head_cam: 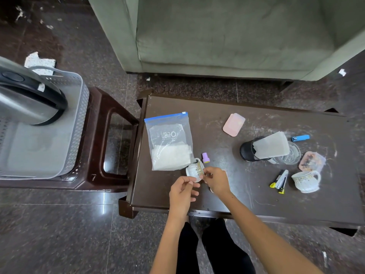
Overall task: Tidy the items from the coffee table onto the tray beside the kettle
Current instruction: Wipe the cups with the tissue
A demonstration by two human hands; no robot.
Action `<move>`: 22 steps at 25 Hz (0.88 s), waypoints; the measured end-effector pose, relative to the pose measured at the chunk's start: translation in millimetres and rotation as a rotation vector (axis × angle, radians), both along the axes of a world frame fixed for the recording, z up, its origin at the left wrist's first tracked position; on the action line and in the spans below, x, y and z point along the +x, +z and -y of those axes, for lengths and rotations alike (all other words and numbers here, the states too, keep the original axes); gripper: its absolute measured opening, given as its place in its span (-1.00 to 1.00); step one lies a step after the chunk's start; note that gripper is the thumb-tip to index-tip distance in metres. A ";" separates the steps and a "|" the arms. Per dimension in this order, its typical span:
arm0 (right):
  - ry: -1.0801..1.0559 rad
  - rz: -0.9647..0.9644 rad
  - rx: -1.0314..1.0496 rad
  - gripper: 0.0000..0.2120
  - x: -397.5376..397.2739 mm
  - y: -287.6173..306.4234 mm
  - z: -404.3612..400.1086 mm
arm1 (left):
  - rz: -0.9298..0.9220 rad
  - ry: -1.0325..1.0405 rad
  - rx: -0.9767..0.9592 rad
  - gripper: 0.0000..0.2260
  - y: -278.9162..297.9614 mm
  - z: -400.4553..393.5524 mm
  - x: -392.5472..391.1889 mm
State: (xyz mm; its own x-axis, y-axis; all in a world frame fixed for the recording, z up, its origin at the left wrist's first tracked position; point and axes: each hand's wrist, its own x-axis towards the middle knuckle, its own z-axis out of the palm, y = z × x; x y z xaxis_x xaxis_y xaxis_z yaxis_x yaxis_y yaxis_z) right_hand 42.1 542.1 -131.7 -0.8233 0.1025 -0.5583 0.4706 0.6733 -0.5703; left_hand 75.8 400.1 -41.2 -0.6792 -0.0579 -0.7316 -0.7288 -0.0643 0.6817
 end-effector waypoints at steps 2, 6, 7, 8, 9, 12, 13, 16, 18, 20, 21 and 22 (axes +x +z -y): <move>0.013 -0.019 0.028 -0.71 0.7 -0.8 -4.8 | 0.000 -0.008 -0.003 -0.82 -1.0 -3.1 1.2; -0.013 -0.002 -0.005 -0.93 -0.1 0.6 -10.1 | 0.009 -0.020 -0.004 -0.82 -3.9 -8.4 2.3; -0.026 0.003 -0.021 -0.95 -0.2 2.9 -11.3 | 0.012 -0.022 -0.006 -0.82 -4.4 -9.8 2.5; -0.036 0.006 -0.024 -0.95 0.0 7.1 -12.5 | 0.015 -0.019 -0.013 -0.82 -4.7 -10.8 2.7; -0.038 0.000 -0.009 -0.96 0.4 12.7 -14.3 | 0.017 -0.011 -0.027 -0.83 -5.4 -12.2 2.7; 0.054 -0.132 0.139 -0.91 3.1 39.0 -24.9 | 0.012 0.044 -0.049 -0.86 -5.5 -17.4 -0.6; 0.106 -0.202 0.185 -0.87 4.7 50.8 -29.2 | 0.022 0.063 -0.019 -0.78 -4.0 -20.7 -3.2; 0.210 -0.408 0.263 -0.82 11.5 84.0 -45.1 | 0.074 0.088 0.159 -0.62 2.2 -44.0 -16.2; 0.273 -0.507 0.326 -0.82 19.1 95.8 -58.2 | 0.059 0.060 0.210 -0.59 3.5 -65.8 -22.4; 0.296 -0.551 0.359 -0.81 27.5 101.2 -78.4 | 0.043 0.070 0.182 -0.61 3.1 -90.1 -23.0; 0.284 -0.556 0.346 -0.80 31.8 103.1 -88.0 | 0.038 0.090 0.177 -0.64 2.3 -100.1 -21.2; 0.256 -0.561 0.327 -0.78 36.3 105.6 -101.8 | 0.036 0.101 0.202 -0.67 2.3 -113.5 -18.9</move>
